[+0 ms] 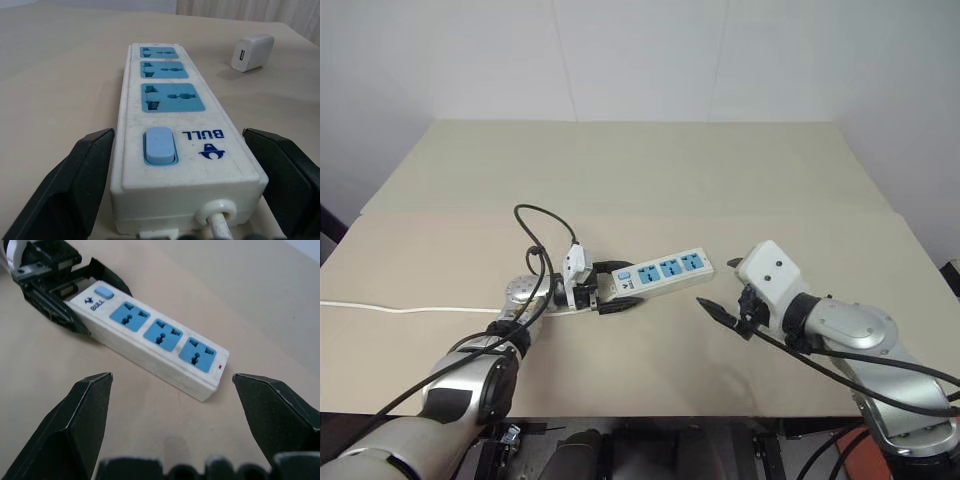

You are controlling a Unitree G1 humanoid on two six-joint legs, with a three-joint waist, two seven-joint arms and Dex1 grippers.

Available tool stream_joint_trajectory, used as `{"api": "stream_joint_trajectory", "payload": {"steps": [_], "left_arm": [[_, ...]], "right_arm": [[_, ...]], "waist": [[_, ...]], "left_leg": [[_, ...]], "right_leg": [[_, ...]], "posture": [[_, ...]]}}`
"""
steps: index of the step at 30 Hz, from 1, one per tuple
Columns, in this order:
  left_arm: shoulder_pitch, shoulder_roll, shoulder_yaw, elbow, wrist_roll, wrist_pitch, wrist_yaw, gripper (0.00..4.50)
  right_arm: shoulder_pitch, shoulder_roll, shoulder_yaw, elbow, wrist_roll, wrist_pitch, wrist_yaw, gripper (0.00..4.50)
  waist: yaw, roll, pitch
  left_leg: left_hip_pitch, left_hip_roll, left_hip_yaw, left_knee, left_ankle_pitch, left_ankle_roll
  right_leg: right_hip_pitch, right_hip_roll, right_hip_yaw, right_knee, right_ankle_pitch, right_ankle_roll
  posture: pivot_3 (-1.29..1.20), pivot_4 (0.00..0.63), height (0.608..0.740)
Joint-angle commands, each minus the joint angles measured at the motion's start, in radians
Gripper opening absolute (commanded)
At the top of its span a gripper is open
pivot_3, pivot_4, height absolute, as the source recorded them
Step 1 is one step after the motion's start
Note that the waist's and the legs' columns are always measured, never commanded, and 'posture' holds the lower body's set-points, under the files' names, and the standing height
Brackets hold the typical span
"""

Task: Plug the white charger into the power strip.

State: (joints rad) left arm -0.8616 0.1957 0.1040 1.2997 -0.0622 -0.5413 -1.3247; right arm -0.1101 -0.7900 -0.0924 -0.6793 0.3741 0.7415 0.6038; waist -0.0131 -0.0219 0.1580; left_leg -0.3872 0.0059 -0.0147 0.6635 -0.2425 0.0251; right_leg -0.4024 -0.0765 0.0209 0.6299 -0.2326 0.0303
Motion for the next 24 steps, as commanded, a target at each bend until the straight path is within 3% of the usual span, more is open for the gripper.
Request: {"api": "stream_joint_trajectory", "payload": {"steps": [1, 3, 7, 10, 14, 18, 21, 24], "left_arm": [[0.005, 0.0, 0.008, 0.003, 0.0, 0.01, 0.022, 4.49], [0.004, 0.0, 0.002, 0.004, 0.008, 0.007, 0.028, 4.3], [0.006, 0.004, -0.018, 0.004, 0.034, -0.002, 0.049, 3.31], [0.006, 0.01, -0.03, 0.001, 0.044, -0.003, 0.05, 3.29], [0.0, 0.027, -0.039, -0.011, 0.045, 0.01, 0.016, 3.29], [-0.008, 0.05, -0.046, -0.036, 0.026, 0.03, -0.099, 3.29], [-0.008, 0.056, -0.042, -0.057, 0.0, 0.049, -0.178, 3.29], [-0.008, 0.062, -0.042, -0.079, -0.02, 0.076, -0.243, 3.29]], "right_arm": [[-0.006, -0.005, -0.043, -0.025, -0.005, -0.016, -0.01, 4.5], [-0.007, -0.009, -0.043, -0.016, -0.011, -0.02, -0.009, 4.5], [-0.014, -0.01, -0.041, -0.014, -0.009, -0.008, -0.009, 4.5], [-0.039, -0.027, -0.041, -0.019, 0.014, 0.047, 0.001, 4.5], [-0.171, -0.164, 0.015, -0.025, 0.062, 0.282, 0.043, 4.5], [-0.406, -0.321, 0.196, 0.029, 0.055, 0.433, 0.129, 4.5], [-0.607, -0.319, 0.3, 0.115, 0.106, 0.588, 0.189, 4.5], [-0.761, -0.33, 0.485, 0.181, 0.088, 0.683, 0.237, 4.5]], "waist": [[0.0, 0.0, 0.0], [0.001, 0.0, 0.0], [0.001, 0.0, 0.0], [0.001, 0.0, 0.0], [-0.001, 0.0, 0.0], [-0.005, 0.0, 0.0], [-0.004, 0.0, 0.0], [0.0, 0.0, 0.0]], "left_leg": [[0.0, 0.0, 0.0, 0.0, 0.0, 0.0], [0.0, 0.0, 0.0, 0.0, 0.0, 0.0], [0.001, 0.0, 0.0, 0.0, 0.0, 0.0], [0.001, 0.0, 0.0, 0.0, 0.0, 0.0], [0.001, 0.0, 0.0, 0.0, 0.0, 0.0], [0.001, 0.001, 0.0, 0.0, 0.0, 0.0], [-0.002, 0.002, -0.001, -0.001, 0.0, 0.0], [-0.003, 0.001, -0.001, 0.0, 0.0, 0.0]], "right_leg": [[0.0, 0.0, 0.0, 0.0, 0.0, 0.0], [0.0, 0.0, 0.0, 0.0, 0.0, 0.0], [0.001, 0.0, 0.0, 0.0, 0.0, 0.0], [0.001, 0.0, 0.0, 0.0, 0.0, 0.0], [0.001, 0.0, 0.0, 0.001, 0.0, 0.0], [-0.001, 0.001, 0.0, 0.001, 0.0, -0.001], [-0.002, 0.001, -0.002, 0.0, 0.0, -0.001], [-0.004, 0.0, -0.001, 0.0, 0.0, -0.001]], "posture": [[0.0, 0.15, 0.74], [0.0, 0.15, 0.74], [0.0, 0.15, 0.74], [0.0, 0.15, 0.74], [0.0, 0.15, 0.74], [0.0, 0.15, 0.74], [0.0, 0.15, 0.74], [0.0, 0.15, 0.74]]}}
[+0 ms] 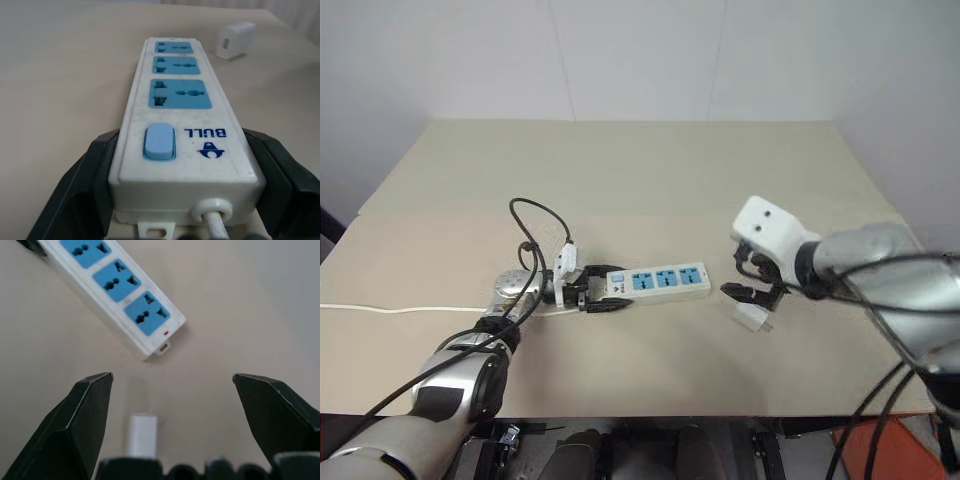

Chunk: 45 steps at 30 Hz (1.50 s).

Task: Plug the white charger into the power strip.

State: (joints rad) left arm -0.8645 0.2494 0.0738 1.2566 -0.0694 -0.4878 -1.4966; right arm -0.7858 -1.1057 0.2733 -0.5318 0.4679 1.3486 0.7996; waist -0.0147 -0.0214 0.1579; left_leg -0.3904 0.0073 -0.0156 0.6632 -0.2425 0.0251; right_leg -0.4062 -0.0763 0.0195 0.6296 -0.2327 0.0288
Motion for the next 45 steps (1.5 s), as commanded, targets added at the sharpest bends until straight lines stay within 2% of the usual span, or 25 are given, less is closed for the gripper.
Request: {"api": "stream_joint_trajectory", "payload": {"steps": [1, 5, 9, 13, 15, 34, 36, 37, 38, 41, 45], "left_arm": [[-0.004, 0.011, -0.016, -0.043, -0.013, 0.028, -0.088, 3.29], [0.012, 0.024, -0.04, -0.08, -0.026, 0.04, -0.117, 3.29], [0.036, 0.014, -0.028, -0.107, -0.051, 0.037, -0.114, 3.29], [0.056, 0.01, -0.032, -0.123, -0.064, 0.045, -0.11, 3.29], [0.063, 0.009, -0.035, -0.13, -0.067, 0.047, -0.109, 3.29], [0.091, -0.003, -0.045, -0.159, -0.073, 0.05, -0.087, 3.29], [0.092, 0.0, -0.046, -0.158, -0.07, 0.046, -0.085, 3.29], [0.094, 0.003, -0.047, -0.159, -0.07, 0.045, -0.087, 3.29], [0.095, 0.005, -0.047, -0.159, -0.07, 0.044, -0.089, 3.29], [0.097, 0.012, -0.05, -0.156, -0.066, 0.039, -0.091, 3.29], [0.097, 0.02, -0.055, -0.151, -0.061, 0.038, -0.09, 3.29]], "right_arm": [[-0.118, -0.016, 0.171, 0.048, -0.016, 0.087, 0.05, 4.5], [-0.236, 0.051, 0.372, 0.162, -0.071, 0.128, 0.043, 4.5], [-0.278, 0.099, 0.44, 0.235, -0.098, 0.14, 0.03, 4.5], [-0.275, 0.096, 0.494, 0.25, -0.11, 0.144, 0.032, 4.5], [-0.264, 0.094, 0.512, 0.252, -0.115, 0.148, 0.03, 4.5], [-0.248, 0.124, 0.524, 0.34, -0.119, 0.169, 0.002, 4.5], [-0.251, 0.119, 0.535, 0.334, -0.118, 0.171, 0.006, 4.12], [-0.253, 0.116, 0.541, 0.33, -0.114, 0.172, 0.013, 4.12], [-0.254, 0.114, 0.546, 0.327, -0.11, 0.173, 0.018, 3.64], [-0.251, 0.116, 0.547, 0.33, -0.111, 0.175, 0.018, 2.69], [-0.243, 0.119, 0.551, 0.33, -0.115, 0.169, 0.019, 1.19]], "waist": [[0.003, 0.0, 0.0], [0.003, 0.0, 0.0], [0.003, 0.0, 0.0], [0.005, 0.001, -0.001], [0.004, 0.001, -0.001], [0.005, 0.005, -0.003], [0.005, 0.005, -0.003], [0.005, 0.005, -0.003], [0.004, 0.005, -0.003], [0.003, 0.005, -0.003], [0.002, 0.006, -0.003]], "left_leg": [[-0.001, 0.0, -0.001, 0.0, 0.0, 0.0], [-0.003, -0.001, -0.003, 0.001, 0.0, 0.0], [-0.006, -0.001, -0.006, 0.001, 0.0, 0.0], [-0.015, -0.001, -0.007, 0.005, 0.0, 0.0], [-0.015, -0.002, -0.006, 0.006, 0.0, 0.0], [-0.015, -0.003, -0.006, 0.006, 0.0, 0.0], [-0.015, -0.003, -0.006, 0.006, 0.0, 0.0], [-0.014, -0.003, -0.006, 0.006, 0.0, 0.0], [-0.015, -0.003, -0.006, 0.006, 0.0, 0.0], [-0.014, -0.003, -0.006, 0.006, 0.0, 0.0], [-0.014, -0.003, -0.006, 0.006, 0.0, 0.0]], "right_leg": [[0.0, 0.0, 0.0, 0.0, 0.0, 0.0], [-0.002, -0.001, -0.002, -0.001, 0.0, 0.0], [-0.005, -0.001, -0.002, 0.001, 0.0, 0.0], [-0.015, -0.001, -0.002, 0.005, 0.0, 0.0], [-0.015, -0.001, -0.002, 0.011, 0.001, 0.0], [-0.014, -0.001, -0.003, 0.011, 0.0, 0.0], [-0.014, -0.001, -0.003, 0.011, 0.0, 0.0], [-0.014, -0.001, -0.003, 0.011, 0.0, 0.0], [-0.014, -0.001, -0.003, 0.011, 0.0, 0.0], [-0.014, -0.001, -0.003, 0.011, 0.0, 0.0], [-0.014, -0.001, -0.003, 0.011, 0.0, 0.0]], "posture": [[0.0, 0.15, 0.74], [0.0, 0.15, 0.74], [0.0, 0.15, 0.74], [0.0, 0.15, 0.74], [0.0, 0.15, 0.74], [0.0, 0.15, 0.74], [0.0, 0.15, 0.74], [0.0, 0.15, 0.74], [0.0, 0.15, 0.74], [0.0, 0.15, 0.74], [0.0, 0.15, 0.74]]}}
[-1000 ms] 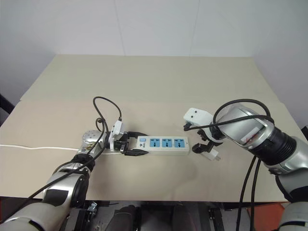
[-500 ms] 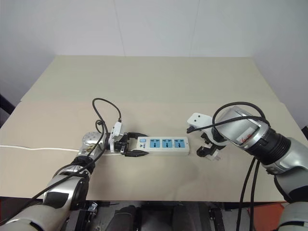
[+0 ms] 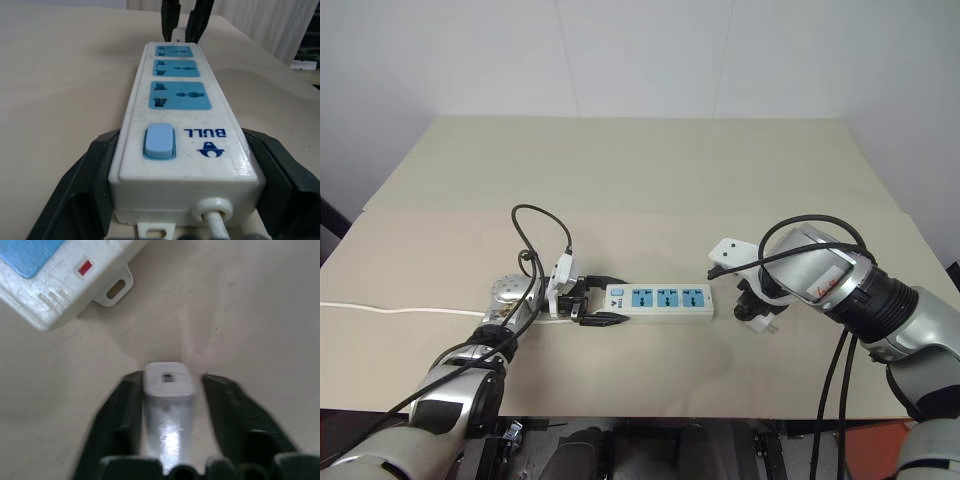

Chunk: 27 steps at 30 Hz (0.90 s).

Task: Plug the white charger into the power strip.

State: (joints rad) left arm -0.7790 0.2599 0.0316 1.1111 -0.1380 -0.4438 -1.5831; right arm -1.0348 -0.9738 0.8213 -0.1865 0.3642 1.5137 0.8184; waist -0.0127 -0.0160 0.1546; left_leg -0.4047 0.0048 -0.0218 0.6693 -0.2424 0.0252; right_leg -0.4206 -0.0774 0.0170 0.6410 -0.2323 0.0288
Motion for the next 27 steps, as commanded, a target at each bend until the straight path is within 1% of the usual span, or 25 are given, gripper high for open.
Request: {"api": "stream_joint_trajectory", "payload": {"steps": [1, 6, 7, 8, 11, 14, 17, 20, 22, 25, 27], "left_arm": [[0.011, 0.009, -0.014, -0.005, 0.007, -0.005, -0.003, 3.29], [0.013, 0.014, -0.025, -0.016, 0.006, 0.008, -0.009, 3.29], [0.014, 0.015, -0.026, -0.021, 0.002, 0.014, -0.013, 3.29], [0.015, 0.018, -0.026, -0.024, 0.0, 0.018, -0.02, 3.29], [0.019, 0.028, -0.033, -0.033, 0.003, 0.019, -0.029, 3.29], [0.018, 0.032, -0.037, -0.036, 0.002, 0.022, -0.031, 3.29], [0.016, 0.034, -0.042, -0.043, -0.001, 0.029, -0.031, 3.29], [0.017, 0.036, -0.047, -0.047, 0.003, 0.026, -0.026, 3.29], [0.023, 0.036, -0.049, -0.056, 0.001, 0.029, -0.022, 3.29], [0.044, 0.031, -0.049, -0.086, -0.01, 0.045, -0.021, 3.29], [0.054, 0.031, -0.051, -0.101, -0.013, 0.051, -0.019, 3.29]], "right_arm": [[0.005, -0.016, 0.006, -0.021, -0.01, 0.0, 0.006, 1.1], [-0.034, -0.033, 0.012, -0.059, -0.025, -0.003, 0.005, 1.1], [-0.043, -0.034, -0.002, -0.065, -0.03, -0.003, -0.003, 1.1], [-0.05, -0.024, -0.046, -0.063, -0.035, -0.014, -0.018, 1.1], [-0.015, 0.055, -0.318, -0.055, -0.029, -0.161, -0.091, 1.1], [0.071, 0.11, -0.47, -0.086, -0.001, -0.309, -0.09, 1.1], [0.21, 0.212, -0.613, -0.121, 0.064, -0.51, -0.047, 1.1], [0.314, 0.328, -0.71, -0.082, 0.093, -0.744, -0.008, 1.1], [0.349, 0.393, -0.751, -0.04, 0.119, -0.848, 0.026, 1.1], [0.381, 0.471, -0.783, 0.031, 0.168, -0.978, 0.119, 1.1], [0.387, 0.504, -0.793, 0.068, 0.189, -1.02, 0.168, 1.1]], "waist": [[0.0, 0.0, 0.0], [-0.001, 0.001, 0.0], [-0.001, 0.001, 0.0], [-0.001, 0.001, 0.0], [-0.007, 0.001, -0.001], [-0.002, 0.0, -0.001], [0.005, -0.004, -0.004], [0.001, -0.004, -0.005], [0.0, -0.004, -0.005], [0.0, -0.004, -0.005], [-0.001, -0.004, -0.005]], "left_leg": [[0.0, 0.0, 0.0, 0.0, 0.0, 0.0], [0.0, 0.0, 0.0, 0.0, 0.0, 0.0], [0.0, 0.0, 0.0, 0.0, 0.0, 0.0], [0.0, 0.0, 0.0, 0.0, 0.0, 0.0], [0.0, 0.0, 0.0, 0.0, 0.0, 0.0], [0.001, 0.0, 0.0, 0.0, 0.0, 0.0], [0.0, 0.001, -0.001, 0.0, 0.0, 0.0], [0.0, 0.0, 0.0, 0.001, 0.0, 0.0], [0.0, 0.0, 0.0, 0.002, 0.0, 0.0], [0.002, 0.0, 0.0, 0.002, 0.0, 0.0], [0.004, 0.0, 0.0, 0.001, 0.0, 0.0]], "right_leg": [[0.0, 0.0, 0.0, 0.0, 0.0, 0.0], [0.0, 0.0, 0.0, 0.0, 0.0, 0.0], [0.0, 0.0, 0.0, 0.0, 0.0, 0.0], [0.0, 0.0, 0.0, 0.0, 0.0, 0.0], [-0.001, 0.0, 0.001, 0.0, 0.0, 0.0], [0.0, 0.001, 0.001, 0.0, 0.0, 0.0], [0.002, 0.001, -0.003, 0.0, 0.0, 0.0], [0.002, 0.001, -0.002, 0.001, 0.0, 0.0], [0.002, 0.001, -0.001, 0.001, 0.0, 0.0], [0.003, 0.001, -0.001, 0.001, 0.0, 0.0], [0.006, 0.001, -0.002, 0.001, 0.0, 0.0]], "posture": [[0.0, 0.15, 0.74], [0.0, 0.15, 0.74], [0.0, 0.15, 0.74], [0.0, 0.15, 0.74], [0.0, 0.15, 0.74], [0.0, 0.15, 0.74], [0.0, 0.15, 0.74], [0.0, 0.15, 0.74], [0.0, 0.15, 0.74], [0.0, 0.15, 0.74], [0.0, 0.15, 0.74]]}}
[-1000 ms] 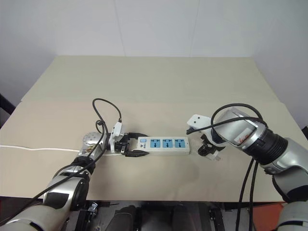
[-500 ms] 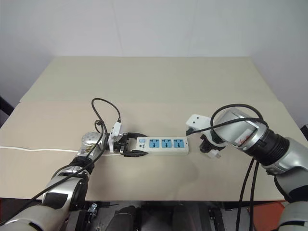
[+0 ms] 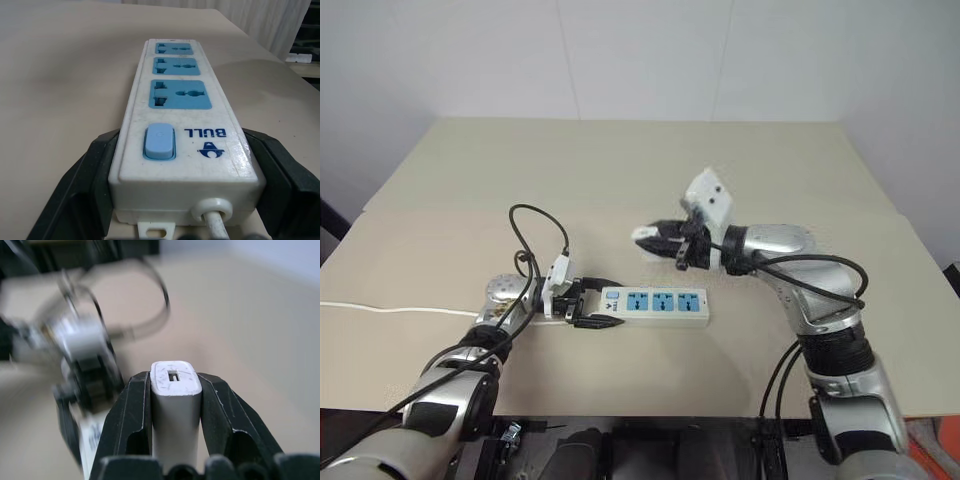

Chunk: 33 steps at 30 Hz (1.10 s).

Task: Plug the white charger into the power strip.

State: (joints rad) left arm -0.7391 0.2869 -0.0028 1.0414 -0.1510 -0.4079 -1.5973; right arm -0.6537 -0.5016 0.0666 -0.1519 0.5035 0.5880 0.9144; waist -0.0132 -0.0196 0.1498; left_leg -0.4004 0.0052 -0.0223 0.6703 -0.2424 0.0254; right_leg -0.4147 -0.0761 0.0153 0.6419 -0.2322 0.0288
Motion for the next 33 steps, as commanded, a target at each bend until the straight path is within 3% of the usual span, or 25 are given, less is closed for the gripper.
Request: {"api": "stream_joint_trajectory", "payload": {"steps": [1, 13, 33], "left_arm": [[0.019, 0.005, -0.018, -0.039, 0.001, 0.02, -0.002, 3.29], [0.056, 0.029, -0.034, -0.112, -0.011, 0.056, 0.007, 3.29], [0.052, 0.039, -0.047, -0.148, -0.02, 0.089, 0.007, 3.29]], "right_arm": [[0.011, 0.042, -0.036, 0.052, 0.05, -0.115, 0.092, 1.1], [0.053, 0.167, 0.037, 0.367, -0.057, -0.488, 0.324, 1.1], [0.05, 0.195, 0.053, 0.531, -0.14, -0.546, 0.374, 1.1]], "waist": [[0.0, 0.0, 0.0], [-0.001, 0.0, 0.0], [-0.002, 0.0, 0.0]], "left_leg": [[0.001, 0.0, 0.0, 0.0, 0.0, 0.0], [0.01, 0.0, 0.0, -0.001, 0.0, 0.0], [0.011, 0.0, 0.0, -0.002, 0.0, 0.0]], "right_leg": [[0.001, 0.0, 0.0, 0.0, 0.0, 0.0], [0.01, 0.0, -0.001, -0.001, 0.0, 0.0], [0.01, 0.0, 0.0, -0.001, 0.0, 0.0]], "posture": [[0.0, 0.15, 0.74], [0.0, 0.15, 0.74], [0.0, 0.15, 0.74]]}}
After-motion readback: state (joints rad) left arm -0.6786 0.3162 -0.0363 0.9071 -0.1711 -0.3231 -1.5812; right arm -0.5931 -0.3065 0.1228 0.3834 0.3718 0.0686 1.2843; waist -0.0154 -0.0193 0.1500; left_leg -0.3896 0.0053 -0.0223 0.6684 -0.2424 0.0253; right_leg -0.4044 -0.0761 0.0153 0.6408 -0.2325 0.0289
